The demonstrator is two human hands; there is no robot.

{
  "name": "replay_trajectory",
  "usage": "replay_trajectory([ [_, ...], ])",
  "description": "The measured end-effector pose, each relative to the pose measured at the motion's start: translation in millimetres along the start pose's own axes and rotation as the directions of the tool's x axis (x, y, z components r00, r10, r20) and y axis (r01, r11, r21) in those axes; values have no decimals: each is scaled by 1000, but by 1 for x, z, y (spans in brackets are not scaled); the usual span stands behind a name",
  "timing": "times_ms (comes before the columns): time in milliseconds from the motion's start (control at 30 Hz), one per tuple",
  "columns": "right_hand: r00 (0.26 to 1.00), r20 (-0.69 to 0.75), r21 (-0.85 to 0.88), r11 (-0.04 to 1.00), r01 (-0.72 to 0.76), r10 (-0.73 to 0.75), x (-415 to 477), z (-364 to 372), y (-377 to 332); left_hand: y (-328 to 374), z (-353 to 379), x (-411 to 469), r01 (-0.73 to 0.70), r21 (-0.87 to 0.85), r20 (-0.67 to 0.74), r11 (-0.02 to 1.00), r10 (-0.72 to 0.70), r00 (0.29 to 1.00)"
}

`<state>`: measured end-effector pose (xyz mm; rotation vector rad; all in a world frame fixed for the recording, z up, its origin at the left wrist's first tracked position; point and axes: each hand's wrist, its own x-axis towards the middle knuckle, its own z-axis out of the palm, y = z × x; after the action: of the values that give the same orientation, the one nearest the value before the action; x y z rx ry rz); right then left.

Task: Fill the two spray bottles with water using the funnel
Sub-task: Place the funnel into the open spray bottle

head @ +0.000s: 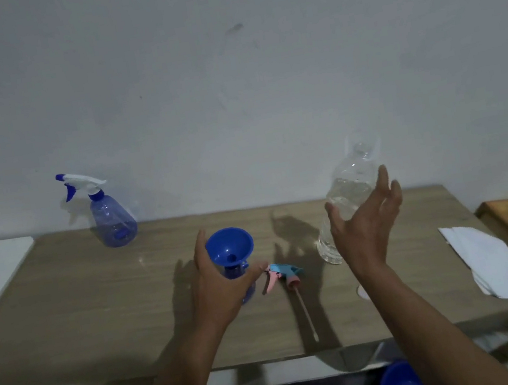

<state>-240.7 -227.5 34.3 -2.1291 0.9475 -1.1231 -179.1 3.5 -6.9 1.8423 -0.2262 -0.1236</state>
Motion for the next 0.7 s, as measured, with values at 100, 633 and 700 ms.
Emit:
replay_trajectory([
  [100,985,125,111,985,-130,116,11,10,16,-1,3,-2,5,-19,15,1000,-5,1000],
  [633,962,265,240,971,-6,-60,34,16,47,12,4,3,32,147,-54,989,-24,998],
  [700,932,314,223,968,115,-183,39,9,48,13,4,4,43,147,-60,988,-34,998],
])
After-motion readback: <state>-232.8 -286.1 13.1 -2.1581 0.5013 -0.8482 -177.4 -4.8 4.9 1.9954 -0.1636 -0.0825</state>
